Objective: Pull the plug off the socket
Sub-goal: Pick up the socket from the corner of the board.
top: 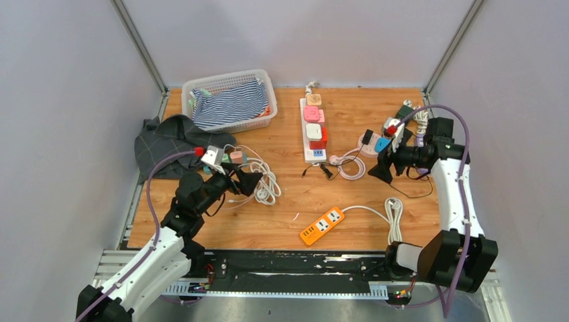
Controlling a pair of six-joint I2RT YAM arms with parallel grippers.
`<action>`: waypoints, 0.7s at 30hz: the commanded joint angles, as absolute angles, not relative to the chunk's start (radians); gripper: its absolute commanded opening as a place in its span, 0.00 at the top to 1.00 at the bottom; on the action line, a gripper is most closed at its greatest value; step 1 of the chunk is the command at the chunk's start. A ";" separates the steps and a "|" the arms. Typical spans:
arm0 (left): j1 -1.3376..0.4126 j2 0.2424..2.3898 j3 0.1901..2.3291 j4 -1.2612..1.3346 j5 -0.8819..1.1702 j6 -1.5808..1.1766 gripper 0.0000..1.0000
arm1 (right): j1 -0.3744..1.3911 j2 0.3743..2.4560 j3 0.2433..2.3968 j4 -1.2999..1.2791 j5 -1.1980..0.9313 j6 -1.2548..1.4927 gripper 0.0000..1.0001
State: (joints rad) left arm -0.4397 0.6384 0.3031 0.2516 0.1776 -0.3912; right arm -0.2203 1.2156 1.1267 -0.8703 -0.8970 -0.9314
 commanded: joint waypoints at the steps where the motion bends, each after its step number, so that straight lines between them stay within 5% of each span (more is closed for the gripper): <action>1: -0.436 0.610 0.349 0.264 0.299 -0.442 0.00 | -0.142 1.169 0.993 -0.940 -1.134 -1.162 0.19; 8: -0.435 0.715 0.417 0.204 0.257 -0.540 0.00 | 0.043 1.172 0.936 -1.029 -1.086 -1.389 0.18; 15: -0.436 0.889 0.685 -0.283 -0.078 -0.426 0.00 | 0.154 1.159 0.942 -1.031 -0.940 -1.380 0.17; 21: -0.443 0.924 0.822 -0.452 -0.232 -0.441 0.00 | 0.176 1.086 0.919 -1.035 -0.931 -1.438 0.15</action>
